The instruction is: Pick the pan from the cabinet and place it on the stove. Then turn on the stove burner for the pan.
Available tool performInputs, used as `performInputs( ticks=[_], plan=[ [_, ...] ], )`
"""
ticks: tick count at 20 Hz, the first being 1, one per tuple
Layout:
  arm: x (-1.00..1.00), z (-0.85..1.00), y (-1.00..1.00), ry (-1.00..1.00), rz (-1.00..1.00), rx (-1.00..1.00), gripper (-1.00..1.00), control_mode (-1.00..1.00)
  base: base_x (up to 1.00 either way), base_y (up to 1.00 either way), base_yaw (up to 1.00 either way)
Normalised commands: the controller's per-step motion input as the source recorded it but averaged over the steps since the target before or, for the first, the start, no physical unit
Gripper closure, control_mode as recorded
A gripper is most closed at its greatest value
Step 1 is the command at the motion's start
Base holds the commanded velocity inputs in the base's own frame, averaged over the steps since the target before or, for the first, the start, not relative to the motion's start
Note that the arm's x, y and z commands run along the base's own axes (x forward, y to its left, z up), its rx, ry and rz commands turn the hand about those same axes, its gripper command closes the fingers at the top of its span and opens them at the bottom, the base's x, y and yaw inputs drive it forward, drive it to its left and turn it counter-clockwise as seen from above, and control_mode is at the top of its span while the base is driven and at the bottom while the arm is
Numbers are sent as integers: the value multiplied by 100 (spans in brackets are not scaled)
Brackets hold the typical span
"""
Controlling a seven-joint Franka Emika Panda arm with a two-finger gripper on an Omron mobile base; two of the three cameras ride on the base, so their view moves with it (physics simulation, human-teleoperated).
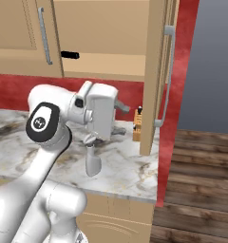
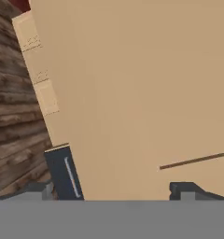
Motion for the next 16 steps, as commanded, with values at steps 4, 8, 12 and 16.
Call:
performInputs(
  ticks=[4, 8, 12, 16],
  plan=[
    [-14, 0, 100, -23, 0, 0, -100, -100, 0, 0, 0],
    [-5, 0, 100, -29, 1, 0, -100, -100, 0, 0, 0],
    [1, 0, 99, -33, 12, 0, -100, -100, 0, 0, 0],
    [4, 2, 89, -35, 22, 0, -100, -100, 0, 0, 0]
  ],
)
